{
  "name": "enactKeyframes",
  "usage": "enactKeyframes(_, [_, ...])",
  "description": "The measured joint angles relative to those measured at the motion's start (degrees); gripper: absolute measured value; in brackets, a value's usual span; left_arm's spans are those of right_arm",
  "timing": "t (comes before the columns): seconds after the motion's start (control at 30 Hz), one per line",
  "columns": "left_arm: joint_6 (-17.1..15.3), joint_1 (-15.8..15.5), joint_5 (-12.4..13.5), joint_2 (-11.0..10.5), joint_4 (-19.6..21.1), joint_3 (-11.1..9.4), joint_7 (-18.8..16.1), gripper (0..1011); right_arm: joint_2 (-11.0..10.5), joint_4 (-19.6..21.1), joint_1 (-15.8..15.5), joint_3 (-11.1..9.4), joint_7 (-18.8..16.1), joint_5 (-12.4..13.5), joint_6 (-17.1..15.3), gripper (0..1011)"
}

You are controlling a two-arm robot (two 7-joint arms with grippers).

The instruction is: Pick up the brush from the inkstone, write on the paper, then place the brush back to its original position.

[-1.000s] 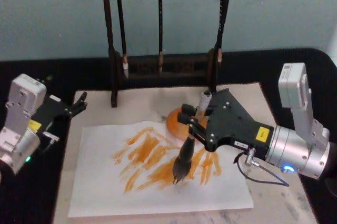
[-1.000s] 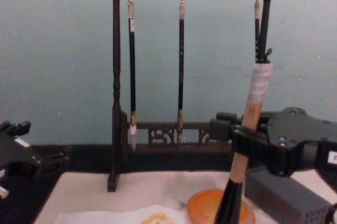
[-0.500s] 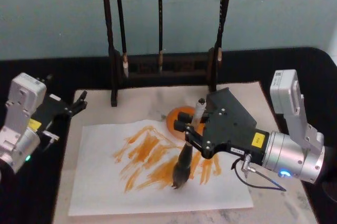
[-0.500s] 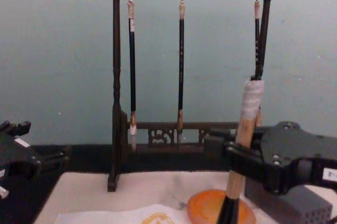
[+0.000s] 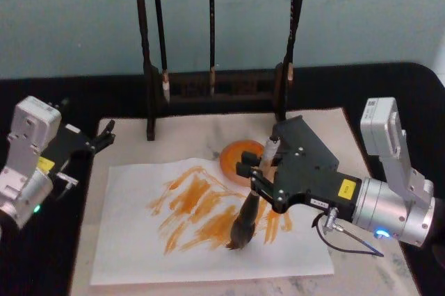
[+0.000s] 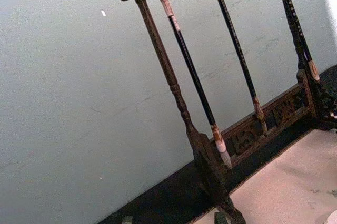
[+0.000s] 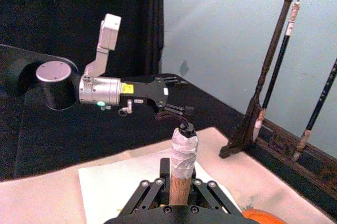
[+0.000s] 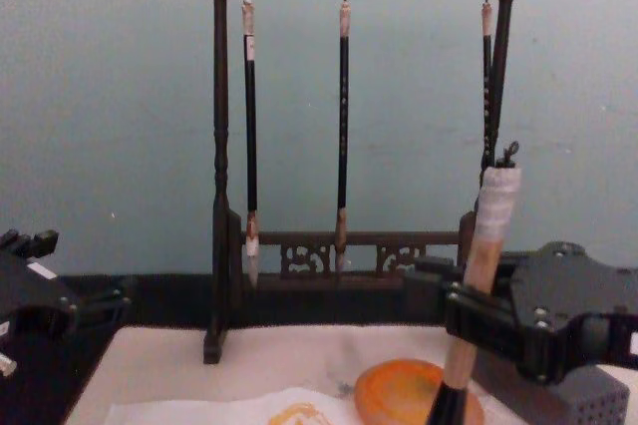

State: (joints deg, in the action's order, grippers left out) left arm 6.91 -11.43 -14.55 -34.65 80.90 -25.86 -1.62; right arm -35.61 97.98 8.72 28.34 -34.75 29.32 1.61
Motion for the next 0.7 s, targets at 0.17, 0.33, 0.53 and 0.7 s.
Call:
enactKeyframes(0.17, [0.0,0.0,0.0,0.0,0.0,0.0,0.0,1001,-0.34,0.23,-0.57,-0.62,0.31,-0.1,0.05,154])
enactKeyframes(0.33, [0.0,0.0,0.0,0.0,0.0,0.0,0.0,1001,-0.78,0.5,-1.28,-1.45,0.44,-0.11,0.29,155])
enactKeyframes(0.53, [0.0,0.0,0.0,0.0,0.0,0.0,0.0,1001,-1.2,0.94,-2.18,-2.49,0.85,-0.11,0.59,155])
enactKeyframes(0.7, [0.0,0.0,0.0,0.0,0.0,0.0,0.0,1001,-1.44,1.2,-2.85,-3.28,1.06,-0.01,0.85,154])
